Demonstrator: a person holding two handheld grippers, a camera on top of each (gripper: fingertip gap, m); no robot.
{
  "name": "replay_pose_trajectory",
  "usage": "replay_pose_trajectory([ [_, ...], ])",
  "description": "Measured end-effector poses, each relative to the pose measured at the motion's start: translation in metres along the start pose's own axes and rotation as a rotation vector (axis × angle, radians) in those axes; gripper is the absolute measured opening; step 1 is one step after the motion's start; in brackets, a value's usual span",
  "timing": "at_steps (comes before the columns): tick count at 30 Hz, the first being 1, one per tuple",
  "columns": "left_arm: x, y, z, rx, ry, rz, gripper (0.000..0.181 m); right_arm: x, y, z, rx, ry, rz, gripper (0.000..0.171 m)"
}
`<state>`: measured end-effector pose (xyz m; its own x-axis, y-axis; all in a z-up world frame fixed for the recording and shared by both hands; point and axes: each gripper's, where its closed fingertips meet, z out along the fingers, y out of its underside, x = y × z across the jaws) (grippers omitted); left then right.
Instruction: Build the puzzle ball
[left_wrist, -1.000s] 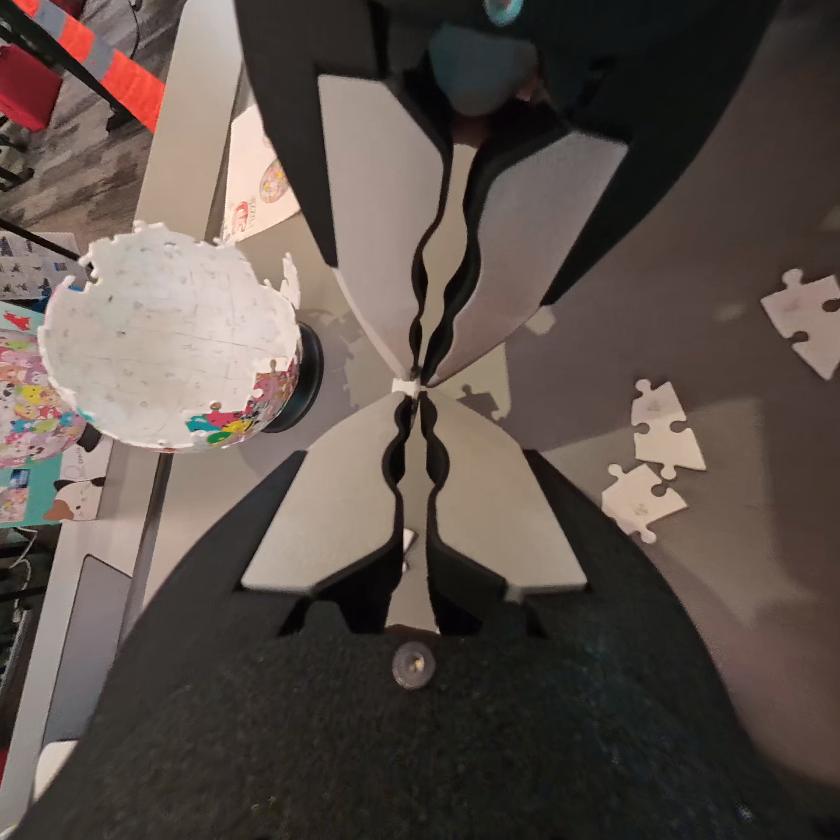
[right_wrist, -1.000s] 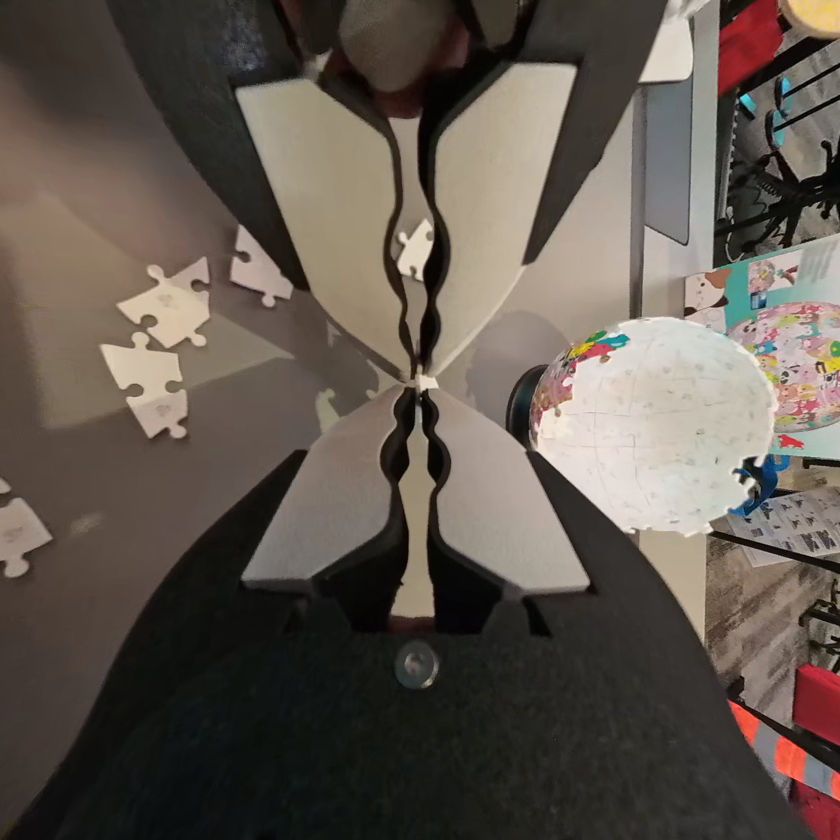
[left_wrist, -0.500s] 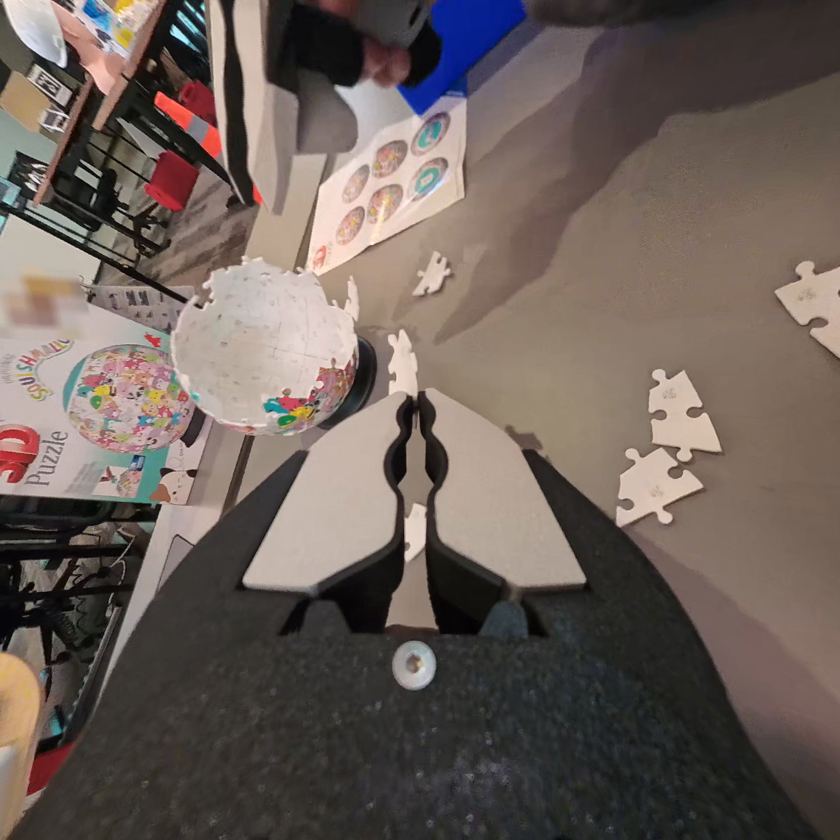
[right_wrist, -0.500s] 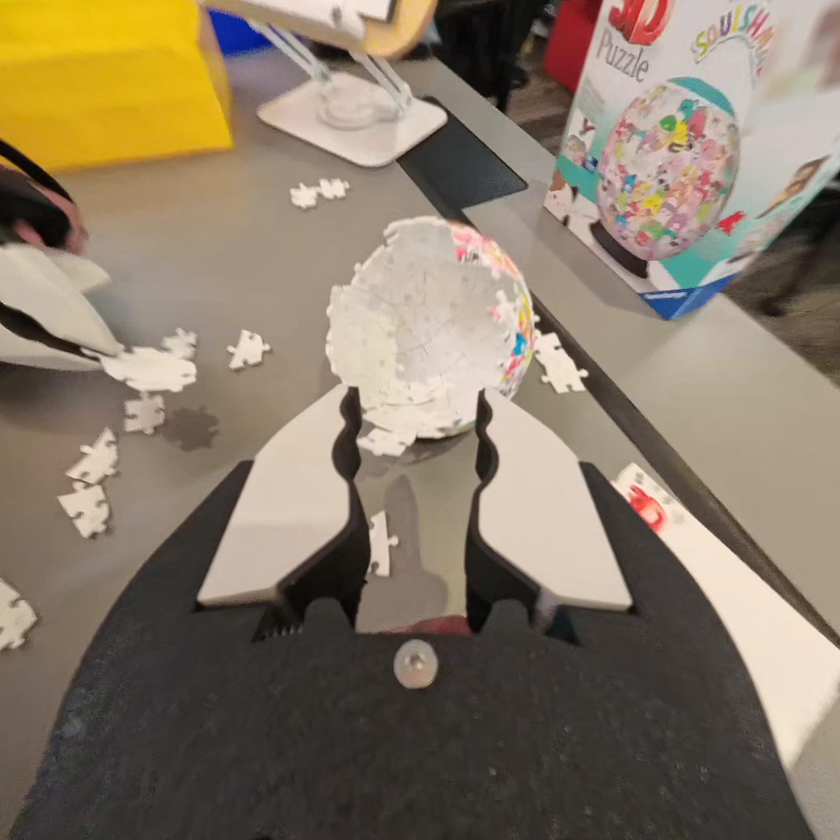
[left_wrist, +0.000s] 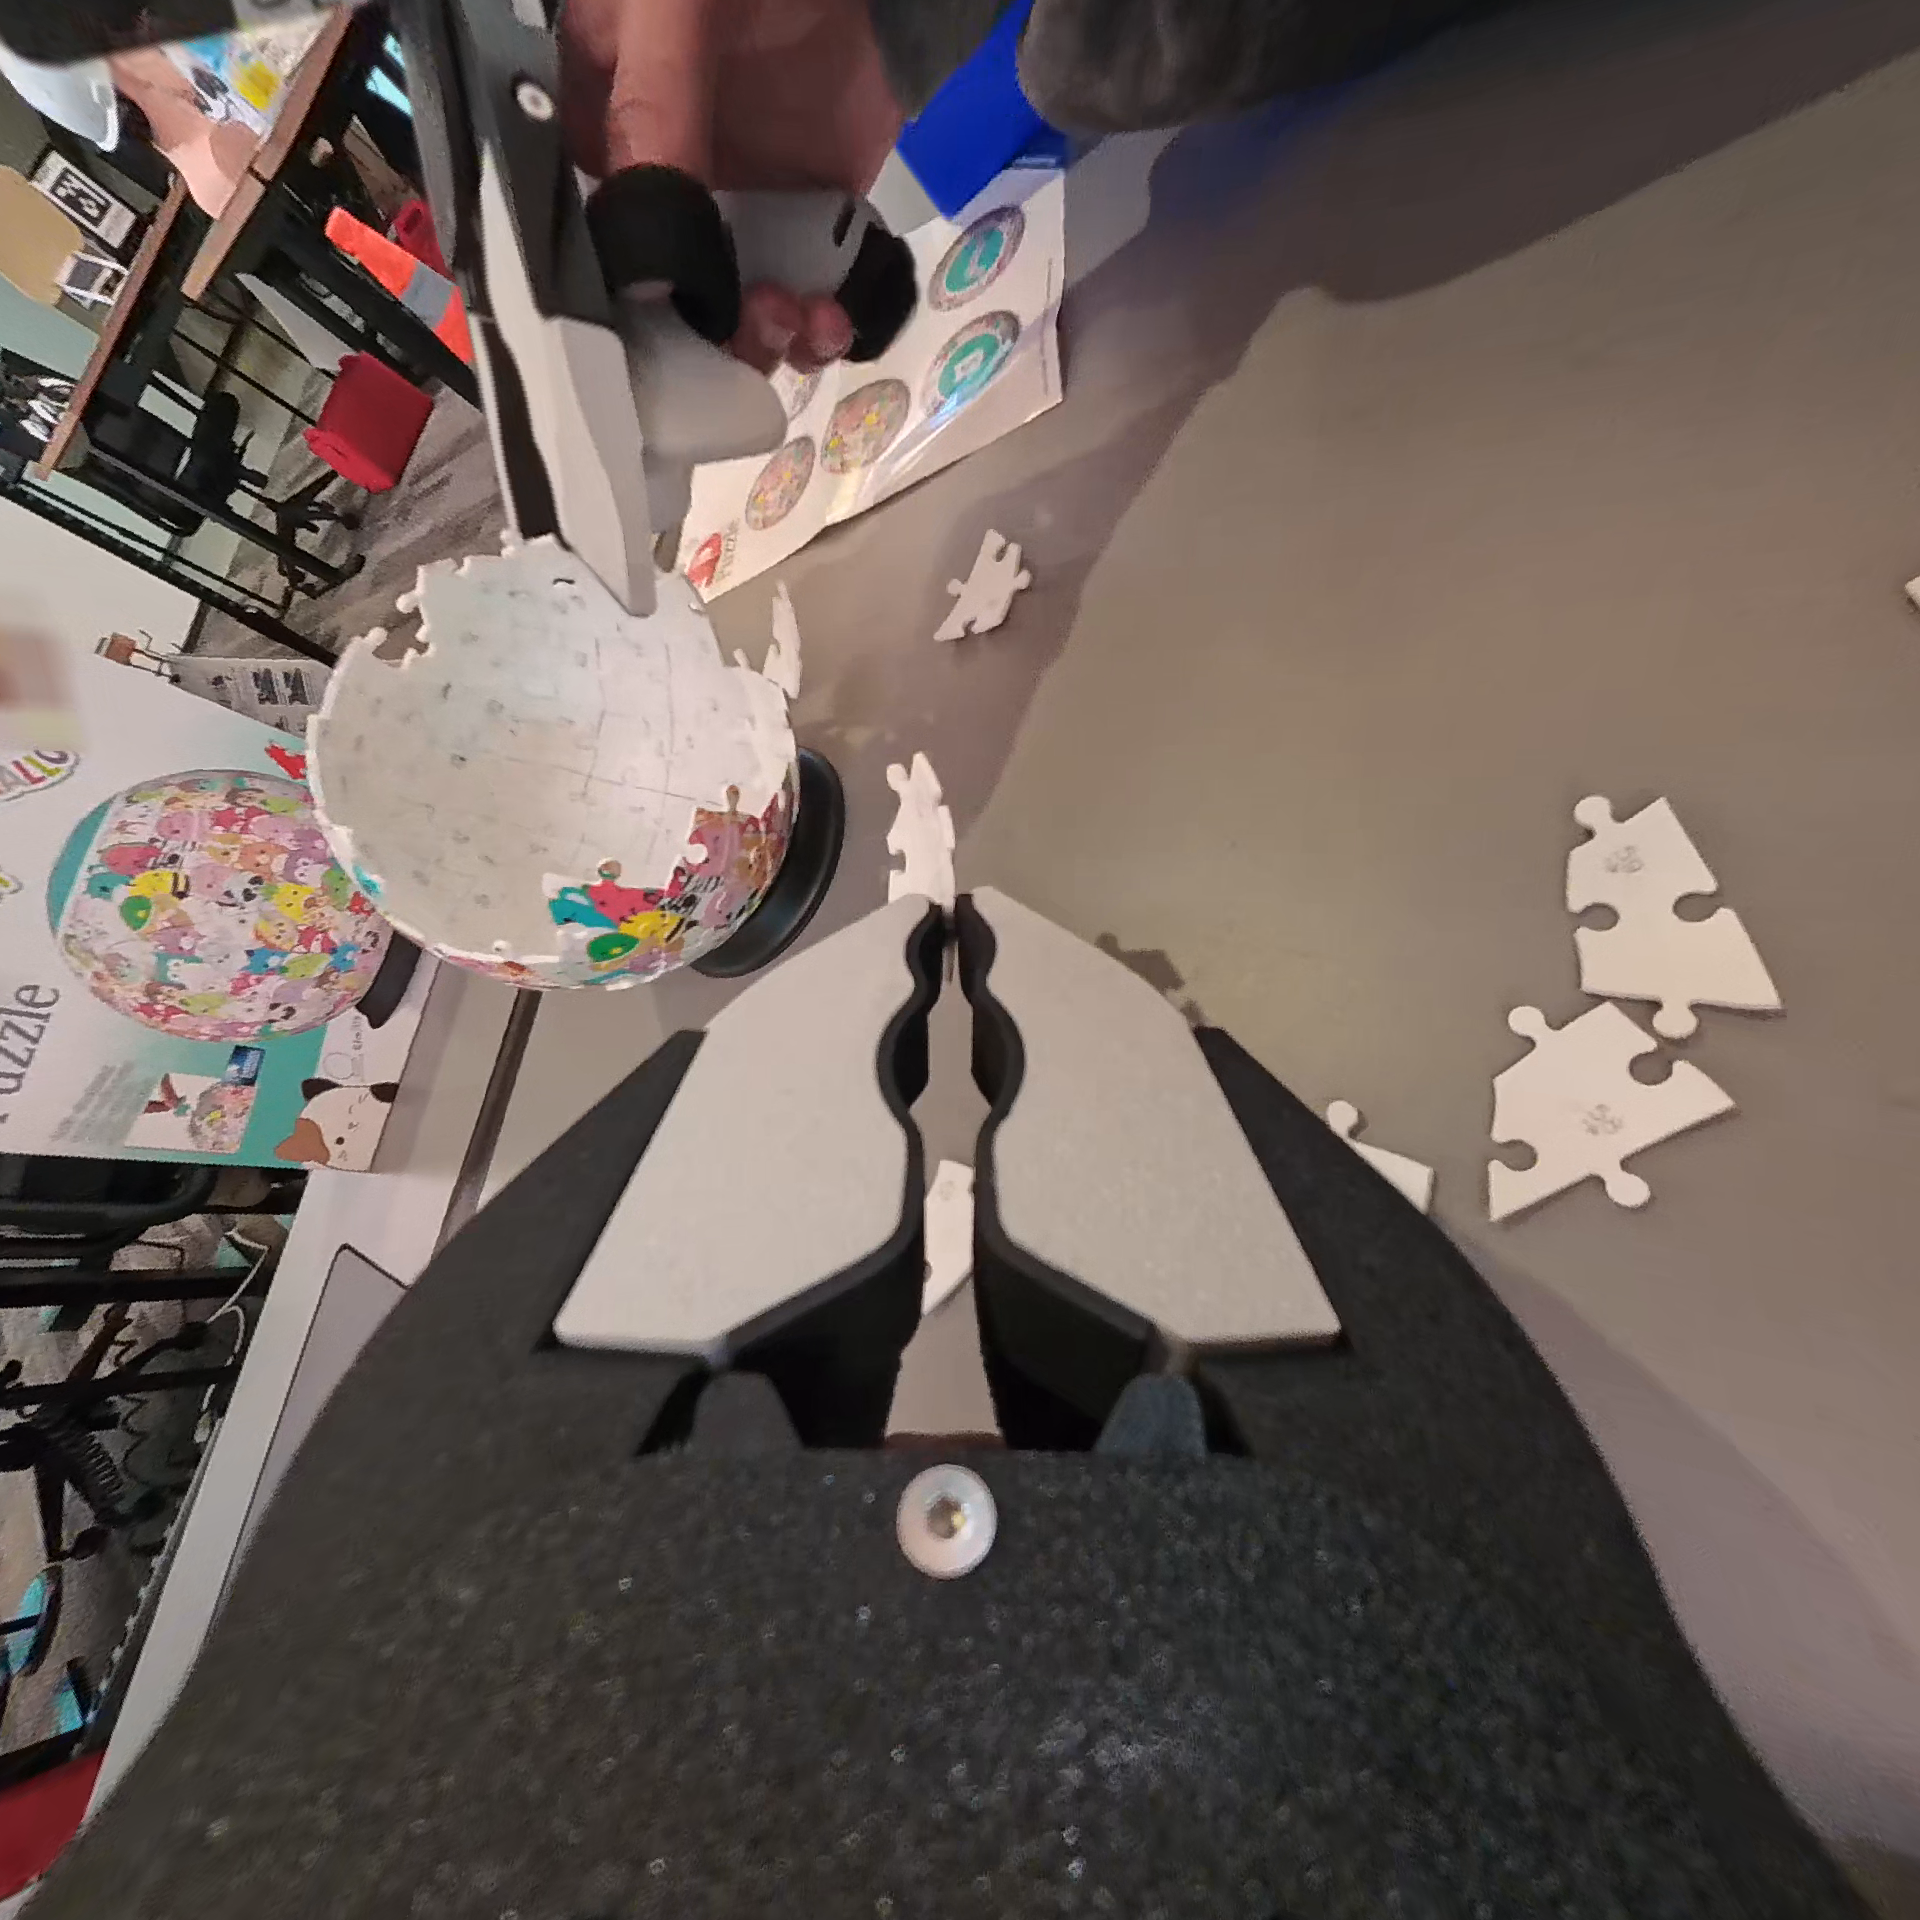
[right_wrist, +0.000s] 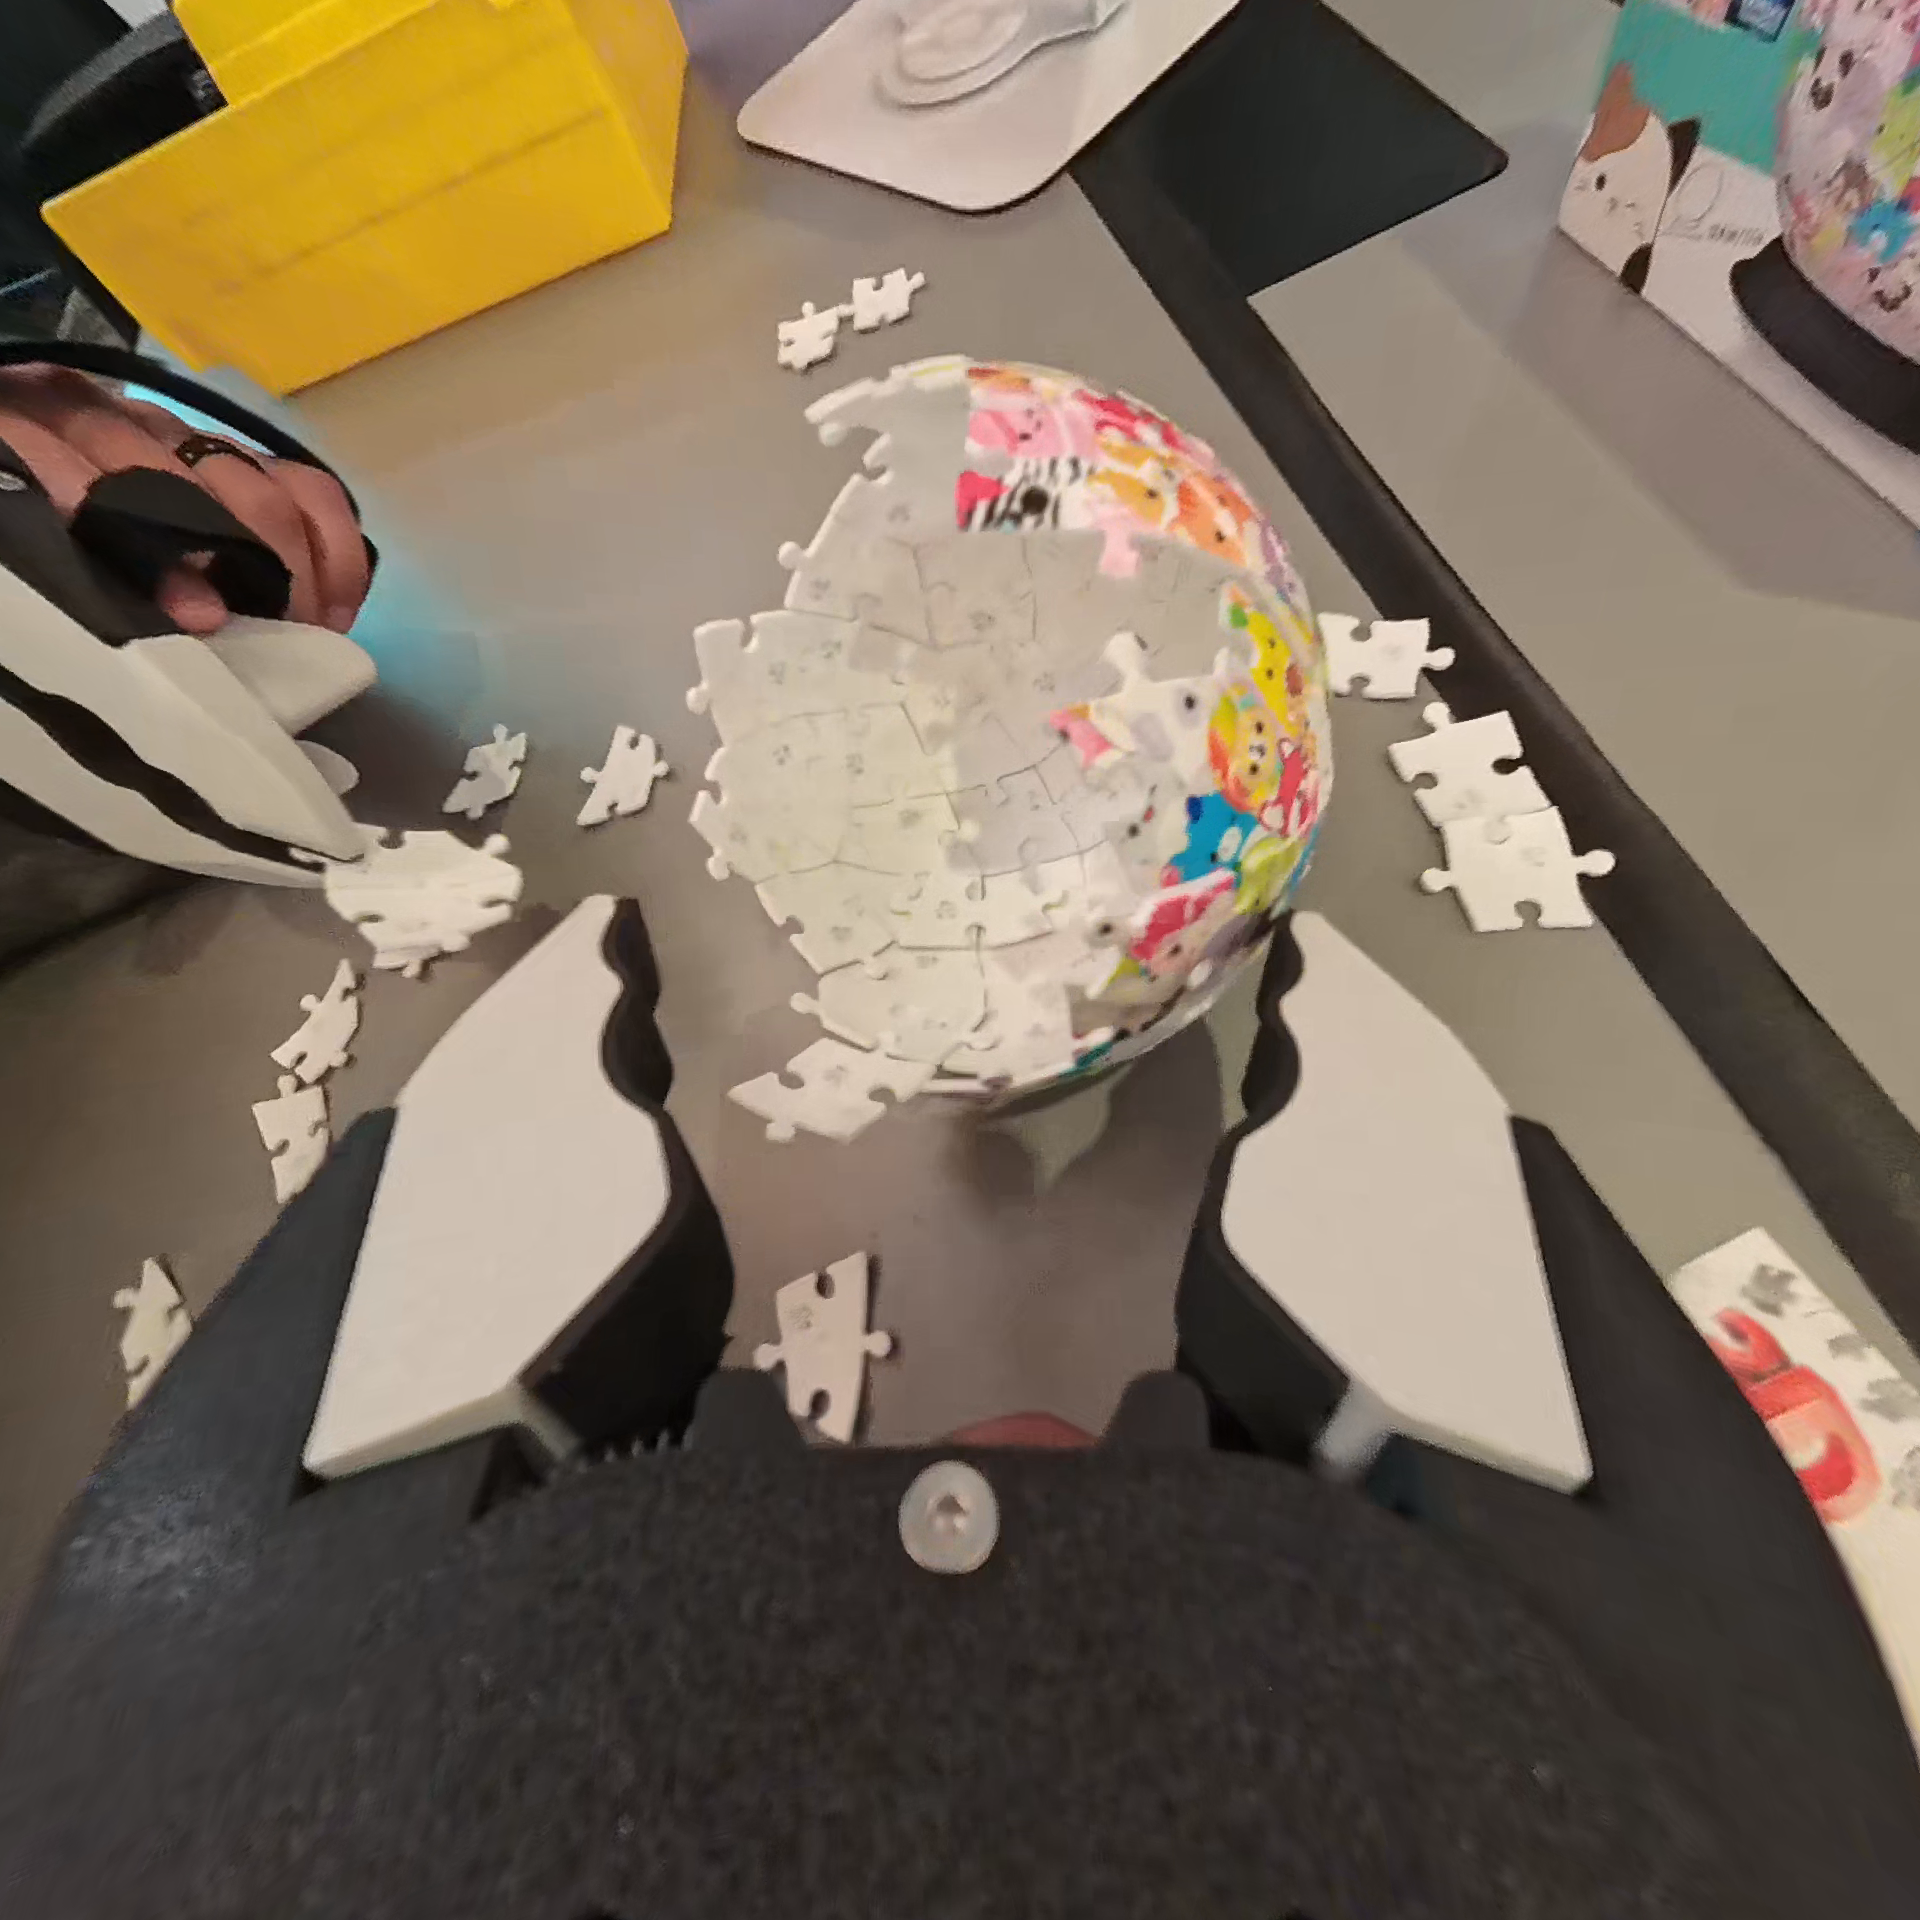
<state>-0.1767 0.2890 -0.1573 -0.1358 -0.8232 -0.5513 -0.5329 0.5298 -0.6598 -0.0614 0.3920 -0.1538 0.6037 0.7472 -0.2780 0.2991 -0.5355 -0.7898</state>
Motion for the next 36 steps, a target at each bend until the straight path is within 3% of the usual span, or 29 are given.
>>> replay_pose_trajectory([
  [20, -0.011, 0.036, -0.011, -0.082, -0.005, -0.041, 0.002, -0.067, 0.016, 0.007, 0.107, 0.144, 0.025, 0.125],
  [25, -0.008, 0.042, -0.018, -0.097, 0.008, -0.063, 0.002, -0.079, 0.022, 0.003, 0.093, 0.169, -0.045, 0.114],
  [28, -0.007, 0.047, -0.023, -0.121, 0.010, -0.063, 0.002, -0.071, 0.031, -0.014, -0.020, 0.243, -0.231, 0.082],
  [33, -0.003, 0.046, -0.031, -0.138, -0.011, -0.097, 0.002, -0.058, 0.014, -0.055, -0.317, 0.376, -0.803, 0.064],
  [36, 0.001, 0.038, -0.033, -0.102, -0.031, -0.156, 0.002, -0.057, -0.002, -0.061, -0.491, 0.326, -1.039, 0.047],
])
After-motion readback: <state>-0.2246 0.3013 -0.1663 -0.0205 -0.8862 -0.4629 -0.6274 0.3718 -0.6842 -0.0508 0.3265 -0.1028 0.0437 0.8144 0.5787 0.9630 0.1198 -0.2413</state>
